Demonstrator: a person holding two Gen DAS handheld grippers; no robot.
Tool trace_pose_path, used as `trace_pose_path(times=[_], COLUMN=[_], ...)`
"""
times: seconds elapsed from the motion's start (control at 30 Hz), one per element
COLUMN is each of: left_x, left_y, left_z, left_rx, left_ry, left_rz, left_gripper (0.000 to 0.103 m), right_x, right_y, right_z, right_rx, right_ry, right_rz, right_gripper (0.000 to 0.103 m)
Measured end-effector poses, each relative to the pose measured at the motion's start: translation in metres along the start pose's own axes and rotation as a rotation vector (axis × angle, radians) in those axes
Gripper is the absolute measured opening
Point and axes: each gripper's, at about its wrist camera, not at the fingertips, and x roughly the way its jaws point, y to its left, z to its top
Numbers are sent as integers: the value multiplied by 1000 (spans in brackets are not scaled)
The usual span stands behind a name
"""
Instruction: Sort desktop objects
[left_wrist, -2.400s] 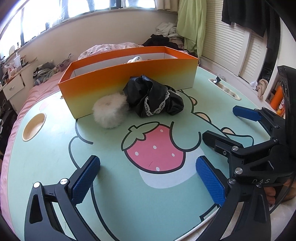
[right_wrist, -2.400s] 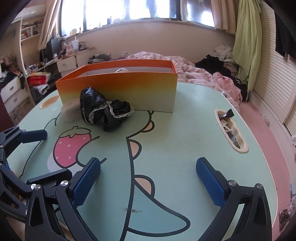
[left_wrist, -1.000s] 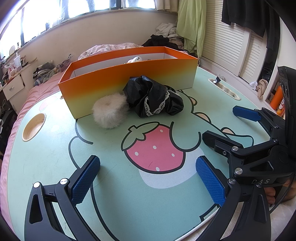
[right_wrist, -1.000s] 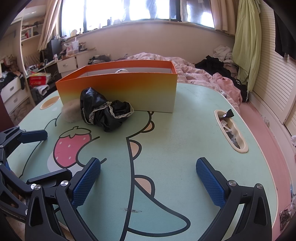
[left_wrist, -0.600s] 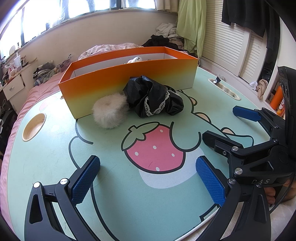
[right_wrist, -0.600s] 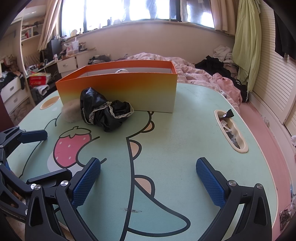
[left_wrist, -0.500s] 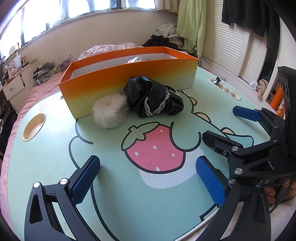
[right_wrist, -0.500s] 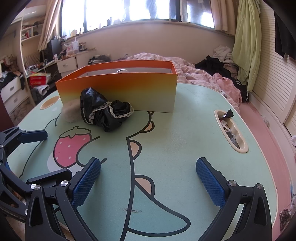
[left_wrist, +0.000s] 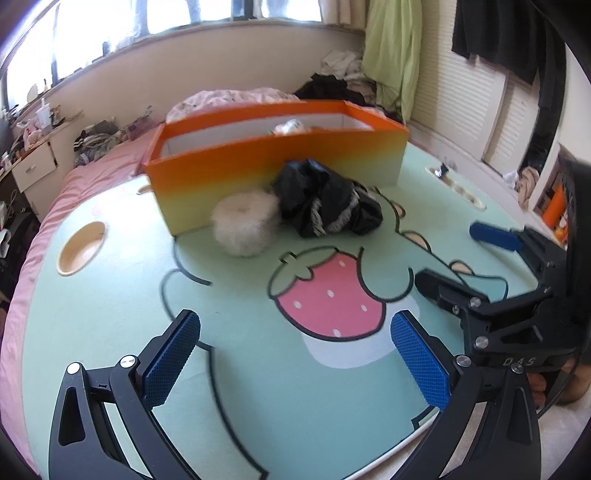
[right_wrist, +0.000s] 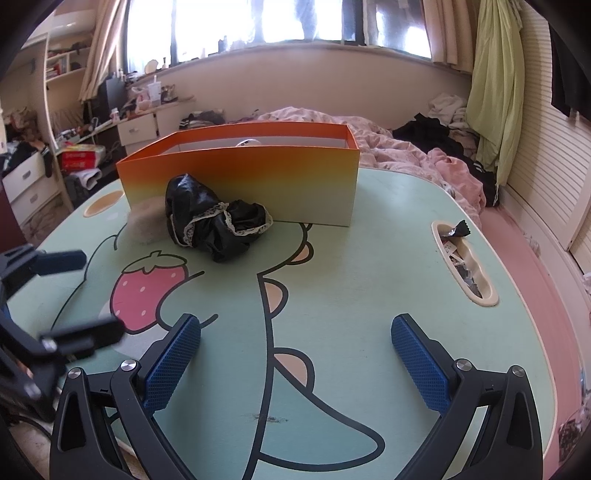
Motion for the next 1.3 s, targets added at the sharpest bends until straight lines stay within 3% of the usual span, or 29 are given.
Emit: trace_pose_path(times=[0.17,0.23,0.37,0.57,0.7,0.77,0.8,0.83,0.87,0.93,1.27,1.3], left_x=[-22,-27,-29,-23,-22,-21,-19,-18,-17,-14,31,37], left_y=[12,16,31,40,41,43,43,44,44,44,21,19], left_z=[5,7,10,13,16,17,18,18,18,19,57,60], left_rx=[-12,-12,-53,-76,-70,-72,-69,-67,-66,-65,56,65], left_ry=[-103,-122,-136,-126,-132,-130,-120,-115,-112,-103,17,32], left_rz=[14,35,23,-3,-2,2,2,2,4,3,24,23], left_gripper=[103,103,102,98,97,88,83,83,82,82,82,75], right_x=[-3,-8,-11,9,30,48,55,64,73,70,16,14], right_y=[0,-2,-7,2,18,27,29,29,29,24,-13,-14], right_z=[0,3,17,54,78,87,88,89,88,86,68,68], right_rx=[-9,-11,0,4,-5,-7,-7,-4,1,6,91,93], right_ry=[-16,-40,-50,6,60,105,127,154,185,170,8,3], right_rz=[34,81,91,186,296,307,288,270,271,311,298,297], right_gripper=[99,95,83,82,78,77,74,60,55,40,38,38])
